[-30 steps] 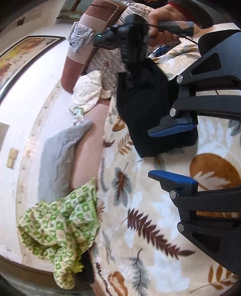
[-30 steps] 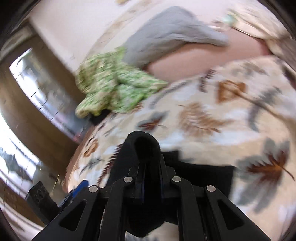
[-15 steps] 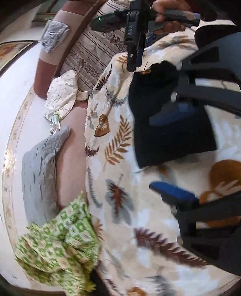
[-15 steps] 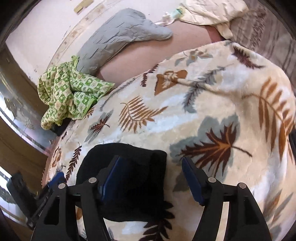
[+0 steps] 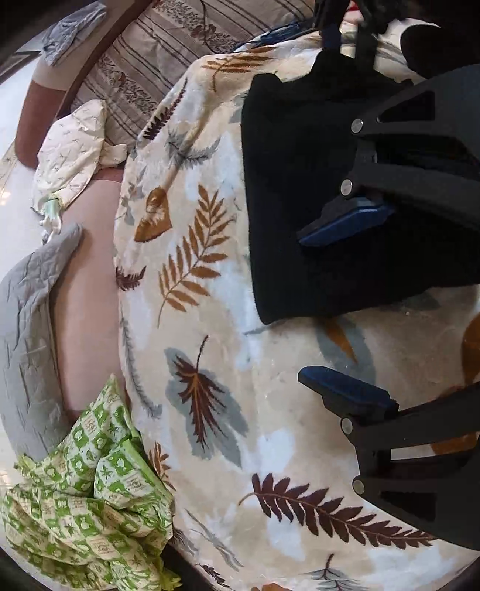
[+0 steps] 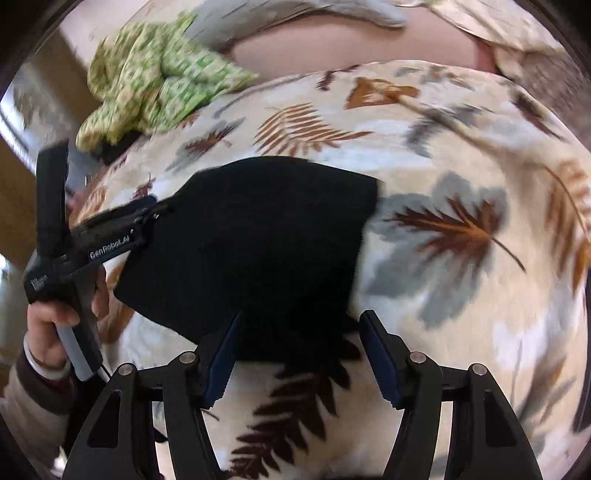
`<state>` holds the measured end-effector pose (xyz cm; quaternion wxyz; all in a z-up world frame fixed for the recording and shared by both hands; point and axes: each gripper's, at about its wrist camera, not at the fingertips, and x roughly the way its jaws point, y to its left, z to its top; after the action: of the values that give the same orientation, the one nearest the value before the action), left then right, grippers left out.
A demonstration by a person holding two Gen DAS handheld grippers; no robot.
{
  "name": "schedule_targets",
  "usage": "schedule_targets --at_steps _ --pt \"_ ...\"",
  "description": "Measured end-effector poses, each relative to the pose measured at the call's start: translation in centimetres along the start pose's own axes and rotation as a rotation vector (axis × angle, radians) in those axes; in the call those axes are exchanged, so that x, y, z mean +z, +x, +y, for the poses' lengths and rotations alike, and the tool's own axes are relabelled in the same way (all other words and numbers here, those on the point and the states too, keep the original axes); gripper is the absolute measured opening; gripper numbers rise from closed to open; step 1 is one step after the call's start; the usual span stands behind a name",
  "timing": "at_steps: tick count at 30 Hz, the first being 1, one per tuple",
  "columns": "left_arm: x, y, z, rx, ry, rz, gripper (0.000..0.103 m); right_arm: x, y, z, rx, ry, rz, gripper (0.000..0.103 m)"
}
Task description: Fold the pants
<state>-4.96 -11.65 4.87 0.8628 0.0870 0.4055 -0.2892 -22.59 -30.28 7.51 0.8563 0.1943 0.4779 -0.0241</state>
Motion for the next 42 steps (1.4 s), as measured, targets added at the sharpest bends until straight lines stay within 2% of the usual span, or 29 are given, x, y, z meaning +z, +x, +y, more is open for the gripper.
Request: schedule_targets --at_steps 3,6,7,8,9,11,12,14,16,17,18,19,20,21,24,28,30,31,33,35,37,38,39,42 --pt "0.0 0.2 0.5 -0.017 -0.045 0.009 0.067 0.5 -1.7 0.2 0.010 0.002 -0.078 0.066" --pt "-0.1 0.4 0.3 -0.009 -0.039 0.005 0.067 1.4 -0.5 1.5 0.022 -0.041 -0.066 0.062" --pt "-0.1 0.4 0.2 -0.002 -0.035 0.003 0.067 1.7 0.5 1.8 0.018 -0.053 -0.042 0.043" --pt "-0.1 0.4 0.2 0.003 -0.034 0.001 0.067 1.7 1.6 2.0 -0.015 -0.061 -0.003 0.031" --pt "-0.2 0.3 0.3 -0.002 -0.039 0.004 0.067 1.7 2.0 2.5 -0.068 -0.092 0.006 0.024" --pt "-0.3 0.2 0.6 -0.011 -0.055 0.009 0.067 1.0 0.9 3.3 -0.065 -0.153 -0.008 0.015" --pt "-0.3 0.1 0.8 -0.019 -0.061 0.012 0.067 0.6 0.4 3.7 -0.077 -0.193 -0.010 0.015" --pt "-0.3 0.0 1.1 -0.023 -0.067 0.017 0.069 0.3 0.6 3.8 -0.118 -0.229 0.012 0.015" --pt "-0.3 -0.4 1.5 -0.029 -0.089 0.025 0.069 0.5 0.7 2.7 -0.089 -0.177 0.018 0.025" --pt "-0.3 -0.7 1.8 -0.046 -0.111 0.028 0.069 0.7 0.3 2.2 -0.067 -0.141 0.003 0.027" --pt "-0.4 -1.1 2.0 -0.067 -0.125 0.029 0.074 0.9 -0.3 1.4 -0.030 -0.094 -0.029 0.038" --pt "-0.5 -1.3 2.2 -0.089 -0.137 0.031 0.079 1.1 -0.7 0.7 -0.001 -0.055 -0.055 0.060" --pt "-0.6 -1.6 2.5 -0.118 -0.152 0.032 0.086 1.2 -1.1 -0.1 0.024 -0.008 -0.080 0.072" --pt "-0.7 -1.8 2.6 -0.141 -0.164 0.030 0.086 1.5 -1.1 -0.9 0.043 0.032 -0.096 0.079" --pt "-0.7 -1.5 2.4 -0.211 -0.184 0.052 0.086 2.7 0.6 -2.2 0.136 0.089 -0.077 0.079" --pt "-1.1 0.1 2.0 -0.212 -0.198 0.111 0.090 3.6 4.2 -2.2 0.247 0.072 0.024 0.079" --pt "-1.4 0.8 2.2 -0.210 -0.225 0.131 0.101 3.8 5.9 -2.2 0.229 0.074 0.059 0.079" --pt "-1.6 1.3 2.4 -0.200 -0.242 0.148 0.103 3.8 6.6 -2.4 0.243 0.080 0.065 0.077" --pt "-1.9 2.2 2.9 -0.231 -0.293 0.167 0.103 3.8 6.8 -2.7 0.276 0.111 0.040 0.070" --pt "-2.0 2.3 2.9 -0.237 -0.302 0.156 0.103 3.7 6.4 -2.6 0.270 0.106 0.029 0.064" --pt "-1.9 2.1 2.4 -0.255 -0.277 0.142 0.091 3.6 6.0 -2.6 0.270 0.110 0.013 0.056" --pt "-1.8 2.0 2.2 -0.283 -0.277 0.142 0.072 3.6 5.8 -2.6 0.271 0.111 0.006 0.052" --pt "-1.7 1.9 2.0 -0.334 -0.280 0.148 0.060 3.6 5.5 -2.4 0.268 0.108 -0.003 0.048" --pt "-1.2 0.7 1.3 -0.302 -0.205 0.126 0.055 4.2 4.4 -1.6 0.261 0.086 -0.026 0.043"
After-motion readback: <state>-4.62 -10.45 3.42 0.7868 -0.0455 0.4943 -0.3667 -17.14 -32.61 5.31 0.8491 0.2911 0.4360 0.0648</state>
